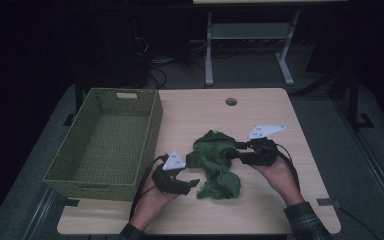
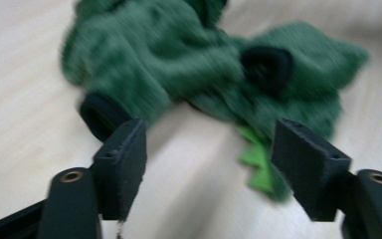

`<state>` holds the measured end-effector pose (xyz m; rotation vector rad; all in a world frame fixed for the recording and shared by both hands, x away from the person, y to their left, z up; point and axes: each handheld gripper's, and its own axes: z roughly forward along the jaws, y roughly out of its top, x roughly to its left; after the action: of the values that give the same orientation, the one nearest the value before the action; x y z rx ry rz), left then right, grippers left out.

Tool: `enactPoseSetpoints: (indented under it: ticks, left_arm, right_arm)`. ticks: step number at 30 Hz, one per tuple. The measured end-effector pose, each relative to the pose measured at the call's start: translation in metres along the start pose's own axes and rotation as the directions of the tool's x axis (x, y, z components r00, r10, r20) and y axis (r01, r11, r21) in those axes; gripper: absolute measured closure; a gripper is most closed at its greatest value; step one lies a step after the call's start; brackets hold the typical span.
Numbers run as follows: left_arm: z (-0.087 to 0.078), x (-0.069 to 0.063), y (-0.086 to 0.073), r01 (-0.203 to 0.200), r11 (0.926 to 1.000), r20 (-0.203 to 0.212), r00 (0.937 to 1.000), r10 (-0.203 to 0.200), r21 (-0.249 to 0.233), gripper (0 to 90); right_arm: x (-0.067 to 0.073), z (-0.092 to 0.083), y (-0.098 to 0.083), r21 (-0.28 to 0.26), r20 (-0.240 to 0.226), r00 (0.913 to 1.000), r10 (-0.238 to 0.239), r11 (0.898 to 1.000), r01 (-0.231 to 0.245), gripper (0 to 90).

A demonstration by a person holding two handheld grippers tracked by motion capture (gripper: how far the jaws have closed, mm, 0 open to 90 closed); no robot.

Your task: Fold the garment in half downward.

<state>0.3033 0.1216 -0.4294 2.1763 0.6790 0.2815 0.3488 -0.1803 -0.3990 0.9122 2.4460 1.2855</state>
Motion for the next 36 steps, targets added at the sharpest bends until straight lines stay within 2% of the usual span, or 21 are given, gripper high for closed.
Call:
enactPoseSetpoints:
  ticks: [3, 7, 9, 14, 18, 23, 28, 33, 35, 36]
  left_arm:
    - [0.004, 0.011, 0.013, -0.003, 0.9999, -0.015, 0.9999, 0.003, -0.01, 37.0]
    - [0.012, 0.025, 0.031, -0.016, 0.9998, -0.072, 0.9973, 0.015, -0.007, 43.5]
    - [0.017, 0.035, 0.039, -0.004, 0.9999, -0.092, 0.9958, 0.003, -0.014, 46.4]
    - [0.034, 0.06, 0.049, 0.054, 0.9982, -0.132, 0.9896, -0.057, -0.026, 48.5]
    - [0.049, 0.073, 0.051, 0.093, 0.9955, -0.143, 0.9852, -0.095, -0.017, 48.5]
    - [0.064, 0.084, 0.049, 0.111, 0.9938, -0.163, 0.9805, -0.109, 0.002, 48.5]
    - [0.076, 0.09, 0.043, 0.12, 0.9918, -0.16, 0.9808, -0.111, 0.045, 48.1]
    - [0.081, 0.091, 0.038, 0.128, 0.9897, -0.142, 0.9828, -0.118, 0.065, 46.7]
    - [0.084, 0.09, 0.037, 0.131, 0.9883, -0.134, 0.9837, -0.12, 0.077, 45.8]
    - [0.085, 0.09, 0.037, 0.127, 0.9888, -0.128, 0.9848, -0.117, 0.078, 45.7]
  right_arm:
    - [-0.012, 0.005, 0.008, 0.008, 0.012, 0.9999, 0.005, 1.0, -0.006, 59.7]
    - [-0.027, 0.015, 0.015, 0.016, 0.036, 0.9991, 0.024, 1.0, -0.024, 59.7]
    - [-0.036, 0.022, 0.016, 0.016, 0.053, 0.998, 0.034, 0.999, -0.035, 60.1]
    - [-0.053, 0.044, 0.013, 0.067, 0.069, 0.9959, 0.058, 0.996, -0.062, 59.1]
    - [-0.059, 0.058, 0.01, 0.09, 0.081, 0.9944, 0.068, 0.993, -0.075, 59.1]
    - [-0.067, 0.071, 0.0, 0.138, 0.084, 0.9915, 0.099, 0.984, -0.11, 59.2]
    - [-0.072, 0.076, -0.008, 0.166, 0.082, 0.9906, 0.109, 0.979, -0.122, 61.5]
    - [-0.075, 0.078, -0.02, 0.183, 0.084, 0.9892, 0.121, 0.974, -0.134, 63.6]
    - [-0.076, 0.077, -0.024, 0.163, 0.077, 0.99, 0.118, 0.978, -0.13, 65.6]
    - [-0.077, 0.076, -0.025, 0.164, 0.074, 0.989, 0.128, 0.977, -0.139, 65.6]
